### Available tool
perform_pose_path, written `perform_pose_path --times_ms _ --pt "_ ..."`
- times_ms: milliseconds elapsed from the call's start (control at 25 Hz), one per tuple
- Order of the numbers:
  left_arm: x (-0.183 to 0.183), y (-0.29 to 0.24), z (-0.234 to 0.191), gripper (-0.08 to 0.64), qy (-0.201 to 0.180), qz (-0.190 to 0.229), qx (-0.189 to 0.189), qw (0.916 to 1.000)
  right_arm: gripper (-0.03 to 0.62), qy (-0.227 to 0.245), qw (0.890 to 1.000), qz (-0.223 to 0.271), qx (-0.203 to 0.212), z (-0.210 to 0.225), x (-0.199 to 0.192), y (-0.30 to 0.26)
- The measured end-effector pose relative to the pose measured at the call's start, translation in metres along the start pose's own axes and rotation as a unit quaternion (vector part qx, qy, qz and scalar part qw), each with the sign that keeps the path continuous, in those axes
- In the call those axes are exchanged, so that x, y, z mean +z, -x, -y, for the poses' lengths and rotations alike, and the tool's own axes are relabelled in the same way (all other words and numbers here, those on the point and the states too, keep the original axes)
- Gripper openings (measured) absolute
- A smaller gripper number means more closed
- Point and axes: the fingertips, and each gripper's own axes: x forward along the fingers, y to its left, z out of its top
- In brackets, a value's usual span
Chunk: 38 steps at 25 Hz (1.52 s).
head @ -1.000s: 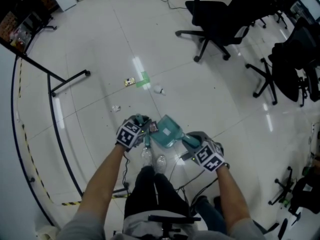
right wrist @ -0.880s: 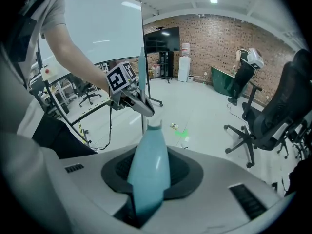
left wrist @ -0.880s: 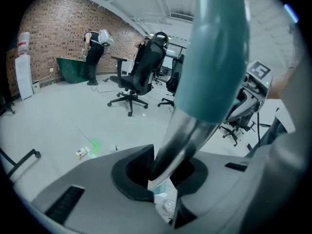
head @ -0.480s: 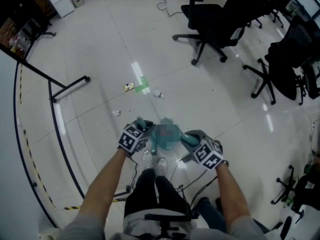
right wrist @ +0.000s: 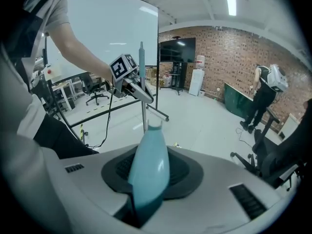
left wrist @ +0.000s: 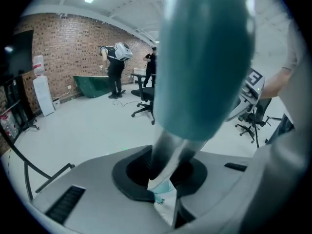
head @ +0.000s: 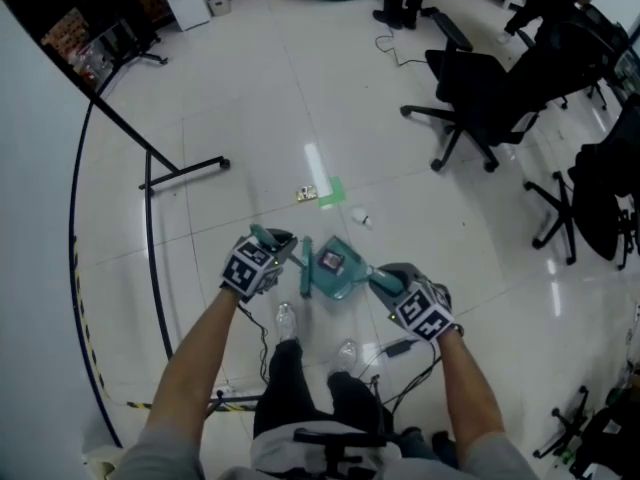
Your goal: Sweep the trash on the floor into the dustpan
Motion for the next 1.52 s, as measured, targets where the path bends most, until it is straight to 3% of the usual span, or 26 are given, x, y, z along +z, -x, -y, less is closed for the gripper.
perform_pose_path --times_ms 360,600,880,1080,1240,1520 --pt "-0.044 0.042 -0.158 0.037 0.033 -0.007 0.052 0.9981 0.103 0.027 0.999 -0.013 0.025 0.013 0.099 -0.117" --pt "-0.08 0.038 -0.226 0.038 0.058 -0.023 0.059 0.9963 0.103 0.076 0.993 -0.065 0.058 0.006 0.118 -0.17" --pt "-0.088 0.014 -0.24 0.041 0.055 -0.027 0.037 0.9974 0.103 0.067 0.994 -0.059 0.068 0.008 0.14 -0.19" --pt "-0.082 -0.003 -0.211 0.044 0.086 -0.025 -0.014 0.9959 0.103 0.078 0.993 -0.055 0.065 0.017 0.143 -0.186" --pt "-0.079 -0.013 -0.187 0.044 0.086 -0.033 -0.037 0.9951 0.103 0.1 0.99 -0.07 0.07 0.019 0.134 -0.175" --pt "-0.063 -0.016 -0.189 0.04 0.075 -0.032 -0.017 0.9966 0.103 0.101 0.99 -0.073 0.069 0.025 0.12 -0.154"
